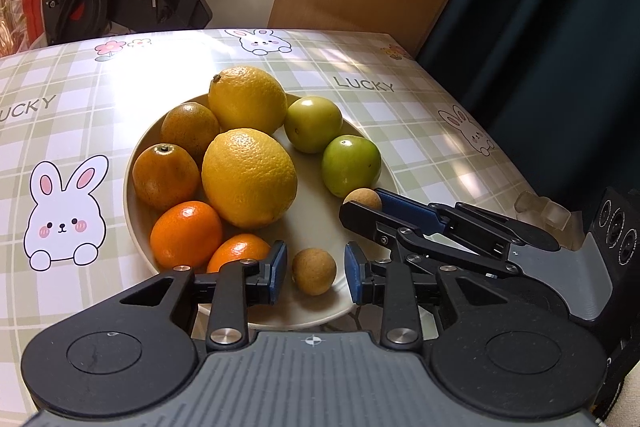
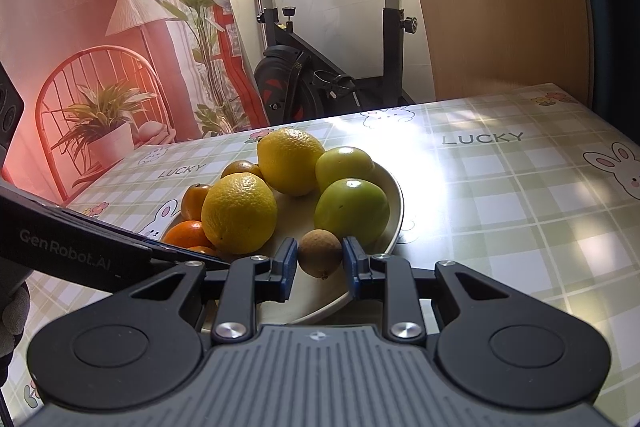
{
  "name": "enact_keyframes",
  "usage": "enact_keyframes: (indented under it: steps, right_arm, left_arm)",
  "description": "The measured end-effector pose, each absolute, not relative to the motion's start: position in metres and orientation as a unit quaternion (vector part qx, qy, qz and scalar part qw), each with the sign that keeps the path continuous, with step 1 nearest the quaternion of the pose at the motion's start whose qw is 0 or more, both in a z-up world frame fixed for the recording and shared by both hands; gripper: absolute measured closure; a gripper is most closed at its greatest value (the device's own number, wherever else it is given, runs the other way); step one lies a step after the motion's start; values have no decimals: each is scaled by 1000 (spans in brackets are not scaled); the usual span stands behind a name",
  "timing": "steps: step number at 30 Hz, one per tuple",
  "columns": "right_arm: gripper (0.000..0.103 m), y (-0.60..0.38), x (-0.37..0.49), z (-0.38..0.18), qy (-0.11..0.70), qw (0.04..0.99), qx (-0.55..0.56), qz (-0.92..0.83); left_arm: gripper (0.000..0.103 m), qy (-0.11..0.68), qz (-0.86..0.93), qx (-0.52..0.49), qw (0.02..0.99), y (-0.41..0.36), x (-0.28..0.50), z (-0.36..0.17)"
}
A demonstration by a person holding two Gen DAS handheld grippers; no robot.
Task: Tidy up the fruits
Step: 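Lower both kiwis onto the plate and open both grippers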
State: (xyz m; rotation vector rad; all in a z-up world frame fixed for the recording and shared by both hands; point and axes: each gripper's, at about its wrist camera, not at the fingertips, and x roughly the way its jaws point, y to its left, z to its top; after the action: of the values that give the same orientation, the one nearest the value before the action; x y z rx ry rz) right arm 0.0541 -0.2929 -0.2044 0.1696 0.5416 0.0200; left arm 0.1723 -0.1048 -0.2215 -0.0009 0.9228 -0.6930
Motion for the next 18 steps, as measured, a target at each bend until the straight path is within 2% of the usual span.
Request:
enact_keyframes:
  steps: [2, 7, 11, 15, 18]
  right_arm:
    - [76, -293, 54, -204, 267, 960, 84, 10]
    - [75, -293, 54, -204, 267, 960, 84, 10]
    - [73, -294, 52, -204, 263, 961, 85, 13]
    - [72, -292, 49, -202, 263, 961, 83, 7]
    - [72, -287, 43, -200, 269, 959, 93, 9]
  left_arm:
    - [61, 435, -331, -4, 838, -103, 171, -220]
    - [51, 424, -337, 0, 840, -100, 163, -210]
    - [34, 409, -325, -1, 853, -90, 159, -200]
    - [33, 394, -311, -10, 865, -76, 156, -188]
    - [27, 379, -305, -7, 874, -64, 150, -176]
